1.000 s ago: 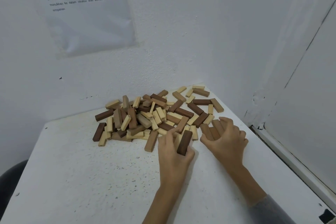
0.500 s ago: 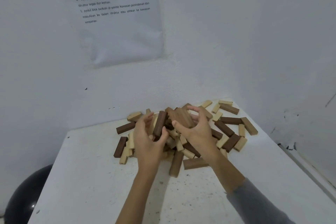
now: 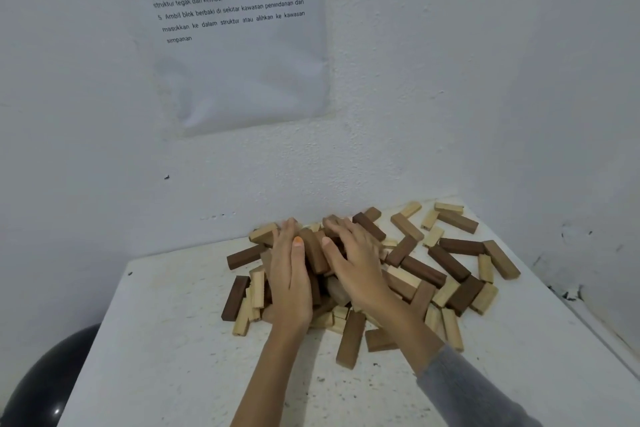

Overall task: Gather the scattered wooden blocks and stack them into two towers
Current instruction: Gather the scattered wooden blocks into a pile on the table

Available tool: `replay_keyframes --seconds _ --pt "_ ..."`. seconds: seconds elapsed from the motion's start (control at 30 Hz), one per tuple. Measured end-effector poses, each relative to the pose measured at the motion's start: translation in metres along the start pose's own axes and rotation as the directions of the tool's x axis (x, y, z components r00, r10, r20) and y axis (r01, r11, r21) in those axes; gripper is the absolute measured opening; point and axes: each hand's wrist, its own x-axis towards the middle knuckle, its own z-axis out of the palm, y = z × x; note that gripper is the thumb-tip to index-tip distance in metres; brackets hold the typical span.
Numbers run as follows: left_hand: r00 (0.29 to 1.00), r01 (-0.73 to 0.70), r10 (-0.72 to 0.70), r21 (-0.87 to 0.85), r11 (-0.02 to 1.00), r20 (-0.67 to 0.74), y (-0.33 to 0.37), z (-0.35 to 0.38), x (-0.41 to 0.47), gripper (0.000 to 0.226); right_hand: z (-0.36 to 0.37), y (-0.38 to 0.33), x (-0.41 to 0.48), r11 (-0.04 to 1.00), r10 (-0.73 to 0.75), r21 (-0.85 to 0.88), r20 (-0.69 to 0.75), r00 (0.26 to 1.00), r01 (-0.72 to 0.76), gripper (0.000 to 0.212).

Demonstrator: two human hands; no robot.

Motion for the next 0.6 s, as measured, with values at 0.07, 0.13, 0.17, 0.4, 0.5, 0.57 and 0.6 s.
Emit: replay_keyframes --seconds 0.07,0.13,0.17,0.4,0.5,0.57,0.6 --pt "1.000 -0.017 0.015 0.087 0.996 0.027 0.000 0.000 0.003 0.052 -0.001 0.002 0.000 1.000 0.002 -0.022 0.017 1.000 -0.002 0.042" --pt "0.998 -0.050 0.041 0.178 0.983 0.055 -0.001 -0.001 0.005 0.056 -0.003 0.003 -0.001 1.000 -0.001 -0.011 0.017 1.000 0.001 0.041" --pt "0.997 -0.062 0.051 0.209 0.976 0.060 -0.001 -0.001 0.005 0.057 -0.005 0.003 -0.002 1.000 -0.010 -0.003 0.010 1.000 0.010 0.040" --pt "0.973 -0.231 0.211 0.352 0.907 0.097 0.017 0.008 -0.005 0.059 -0.035 0.016 -0.012 0.994 -0.074 0.071 -0.086 0.994 0.080 0.035" --pt "0.940 -0.331 0.278 0.320 0.888 0.199 0.023 0.025 -0.012 0.051 -0.063 0.032 -0.018 0.996 -0.075 0.029 -0.168 0.983 0.081 0.029" --pt "0.915 -0.370 0.288 0.305 0.878 0.283 0.024 0.036 -0.015 0.051 -0.084 0.048 -0.023 0.998 -0.062 -0.030 -0.250 0.966 0.056 0.031" --pt "0.899 -0.386 0.279 0.310 0.869 0.337 0.025 0.042 -0.016 0.052 -0.094 0.056 -0.025 0.998 -0.051 -0.050 -0.294 0.954 0.037 0.030"
